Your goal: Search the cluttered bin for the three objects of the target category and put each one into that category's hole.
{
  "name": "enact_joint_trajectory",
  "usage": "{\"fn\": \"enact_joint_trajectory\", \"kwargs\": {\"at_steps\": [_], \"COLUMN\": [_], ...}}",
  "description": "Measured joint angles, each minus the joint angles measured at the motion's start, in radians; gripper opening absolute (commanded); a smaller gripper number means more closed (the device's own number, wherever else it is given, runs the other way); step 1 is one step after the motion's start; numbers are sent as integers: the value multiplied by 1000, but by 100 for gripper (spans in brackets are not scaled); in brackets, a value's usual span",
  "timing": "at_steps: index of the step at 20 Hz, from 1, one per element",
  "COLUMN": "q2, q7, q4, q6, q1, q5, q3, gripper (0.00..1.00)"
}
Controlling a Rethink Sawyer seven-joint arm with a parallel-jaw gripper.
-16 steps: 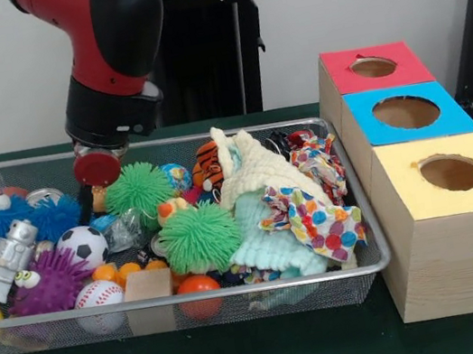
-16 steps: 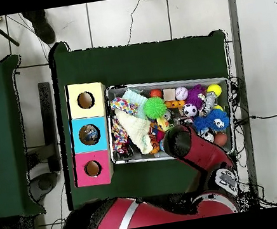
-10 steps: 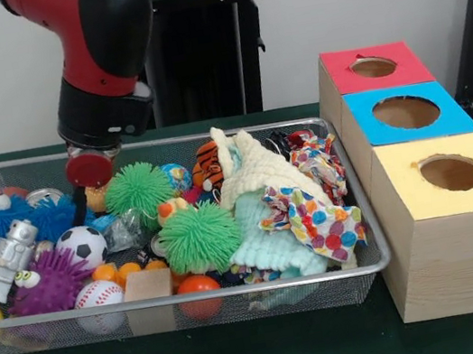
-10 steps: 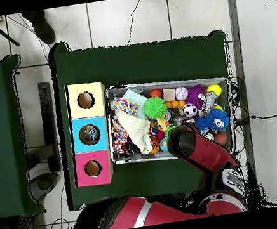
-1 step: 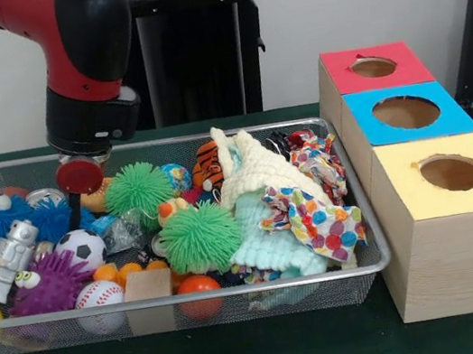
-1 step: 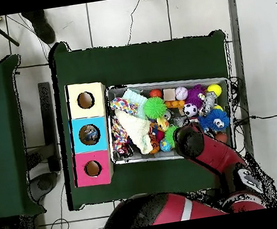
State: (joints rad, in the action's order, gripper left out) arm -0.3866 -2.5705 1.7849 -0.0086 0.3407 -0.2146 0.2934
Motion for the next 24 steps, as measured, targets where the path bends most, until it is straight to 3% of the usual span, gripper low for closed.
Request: {"fn": "enact_joint_trajectory", "kwargs": {"at_steps": [24], "q2": [-14], "q7": [0], "q4": [40], "q6": [0], "q1": [-21], "q5": [4], "q3": [-33], "gripper": [100]}}
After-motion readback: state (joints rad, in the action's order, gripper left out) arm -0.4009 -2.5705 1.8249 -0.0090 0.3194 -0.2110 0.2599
